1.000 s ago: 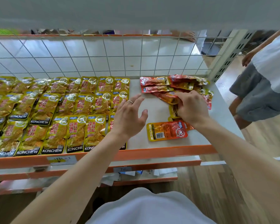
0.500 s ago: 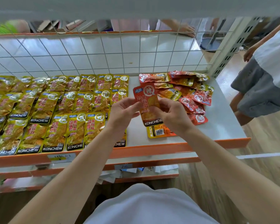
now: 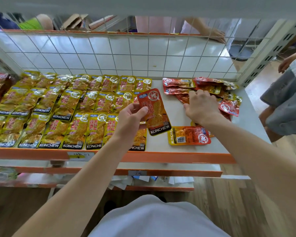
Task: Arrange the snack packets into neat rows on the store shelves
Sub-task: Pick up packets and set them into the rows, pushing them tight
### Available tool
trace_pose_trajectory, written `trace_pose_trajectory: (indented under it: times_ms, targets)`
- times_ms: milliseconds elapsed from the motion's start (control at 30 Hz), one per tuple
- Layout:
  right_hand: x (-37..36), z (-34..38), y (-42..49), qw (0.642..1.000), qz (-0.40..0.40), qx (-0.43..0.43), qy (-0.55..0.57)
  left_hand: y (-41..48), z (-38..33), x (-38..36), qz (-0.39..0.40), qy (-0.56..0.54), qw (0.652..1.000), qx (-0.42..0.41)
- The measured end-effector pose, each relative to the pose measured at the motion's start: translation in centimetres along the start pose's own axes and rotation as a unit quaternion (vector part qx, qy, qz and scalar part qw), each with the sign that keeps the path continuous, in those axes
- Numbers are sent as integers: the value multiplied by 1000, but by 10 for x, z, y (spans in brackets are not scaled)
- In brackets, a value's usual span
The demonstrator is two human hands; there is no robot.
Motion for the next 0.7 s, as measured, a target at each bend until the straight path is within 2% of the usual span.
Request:
trace_pose_trajectory:
  times_ms: [100,200,267,400,500,567,633,700]
  targets:
    - [15,8,2,993,21,104,-50,-6,-4,3,-1,-4,1000,-10]
    - [23,15,0,963,39,204,-174,-10,-3,6,-10,-10,1000,-7]
    - [28,15,-3,957,34,206,-200,-12,-3,8,-15,-12,1000,-2]
    - [33,12,-9,976,25,145,-162,-14,-1,11,-26,-22,999,10]
    - [47,2,-17,994,-17,84,-74,-16,0,12,-25,-16,999,22]
    - [55,-11,-30,996,-38,47,60,-16,1,16,-36,-8,999,24]
    - [61,-18,-48,970,-23,12,243,-17,2,20,-48,-11,999,22]
    - [65,-17,-63,913,20,-28,407,-19,3,22,-42,-10,999,18]
Point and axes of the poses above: each hand's wrist, its own y-axis towards the middle knuckle, its own x-axis out of the back of the hand, z = x × y, the point moved 4 cm from there along y, towards the middle knuckle, and after that the axes turned 4 degrees about -z, right-handed, at the moved point
